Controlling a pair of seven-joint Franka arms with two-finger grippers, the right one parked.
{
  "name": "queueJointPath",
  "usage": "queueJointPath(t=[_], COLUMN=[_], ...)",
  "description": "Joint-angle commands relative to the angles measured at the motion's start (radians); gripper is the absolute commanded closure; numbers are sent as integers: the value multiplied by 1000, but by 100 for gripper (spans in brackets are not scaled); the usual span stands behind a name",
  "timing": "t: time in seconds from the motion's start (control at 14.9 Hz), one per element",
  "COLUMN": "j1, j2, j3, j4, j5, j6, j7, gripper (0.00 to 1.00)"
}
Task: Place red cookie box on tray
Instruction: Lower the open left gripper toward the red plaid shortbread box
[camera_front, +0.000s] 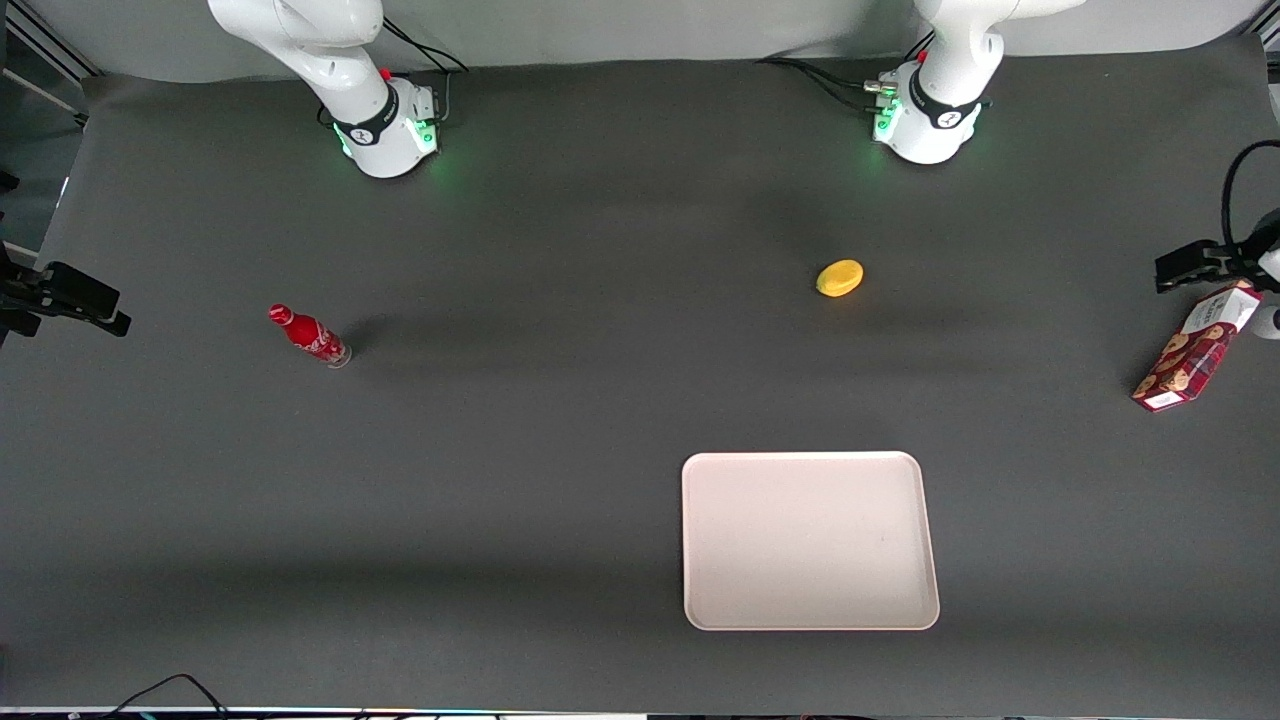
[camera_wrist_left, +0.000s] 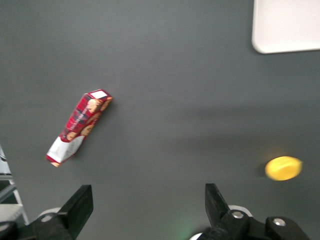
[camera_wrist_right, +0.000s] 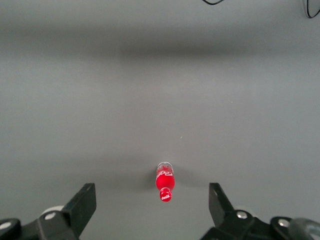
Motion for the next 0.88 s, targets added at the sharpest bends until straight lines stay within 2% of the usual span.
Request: queueJointPath(t=[0.0,0.34,0.67,0.81], j1=[5,28,106,117], j2=[-12,34,172,230], j3=[138,322,371,371], j4=[-156,-340,-409,-408], j5=[19,19,-9,-58], j6=[187,461,711,782], j7=[266,657,976,1085], gripper=[0,0,0,0])
